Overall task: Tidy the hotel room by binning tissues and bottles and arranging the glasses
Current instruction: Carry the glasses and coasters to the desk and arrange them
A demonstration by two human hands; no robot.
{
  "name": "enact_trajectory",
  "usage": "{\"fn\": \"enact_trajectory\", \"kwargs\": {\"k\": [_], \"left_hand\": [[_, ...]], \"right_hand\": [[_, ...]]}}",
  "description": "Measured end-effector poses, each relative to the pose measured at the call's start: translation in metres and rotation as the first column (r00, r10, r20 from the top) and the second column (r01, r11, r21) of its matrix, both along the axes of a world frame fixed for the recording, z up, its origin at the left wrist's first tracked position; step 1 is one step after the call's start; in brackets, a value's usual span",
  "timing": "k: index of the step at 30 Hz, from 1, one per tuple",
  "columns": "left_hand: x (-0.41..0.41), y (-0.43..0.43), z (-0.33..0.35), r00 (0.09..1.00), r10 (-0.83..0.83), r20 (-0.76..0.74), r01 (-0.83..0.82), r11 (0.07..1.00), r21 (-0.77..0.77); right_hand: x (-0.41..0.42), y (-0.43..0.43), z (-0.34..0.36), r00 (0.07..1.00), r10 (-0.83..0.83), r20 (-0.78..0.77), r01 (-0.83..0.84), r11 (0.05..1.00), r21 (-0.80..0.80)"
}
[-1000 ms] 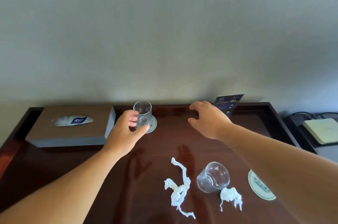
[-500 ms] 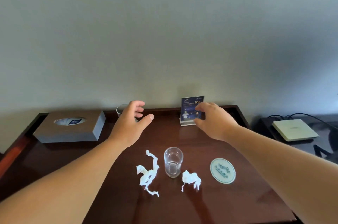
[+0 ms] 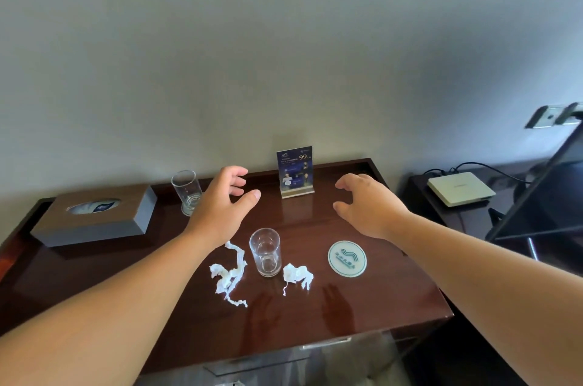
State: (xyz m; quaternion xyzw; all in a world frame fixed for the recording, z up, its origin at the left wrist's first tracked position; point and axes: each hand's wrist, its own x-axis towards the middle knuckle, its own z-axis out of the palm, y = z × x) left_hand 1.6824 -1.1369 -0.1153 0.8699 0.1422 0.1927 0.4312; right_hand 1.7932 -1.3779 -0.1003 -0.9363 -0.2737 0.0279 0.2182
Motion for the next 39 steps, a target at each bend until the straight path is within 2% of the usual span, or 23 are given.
{"fn": "enact_trajectory", "kwargs": {"k": [6, 21, 39], "left_hand": [[-0.005, 0.007, -0.012, 1.0, 0.0, 0.009, 0.0, 1.0, -0.012], [-0.03, 0.0, -0.102, 0.987, 0.008, -0.157, -0.024, 0.994, -0.103], [-0.025, -0.001, -0.115, 0.98, 0.038, -0.196, -0.051, 0.997, -0.062]], "right_hand": [[-0.003, -0.002, -0.013, 0.999, -0.032, -0.027, 0.031, 0.999, -0.031], [-0.003, -0.018, -0.108, 0.967, -0.096, -0.235, 0.054, 0.983, -0.178], [0.015, -0.017, -0.161, 0.94, -0.167, -0.297, 0.101, 0.969, -0.226]]}}
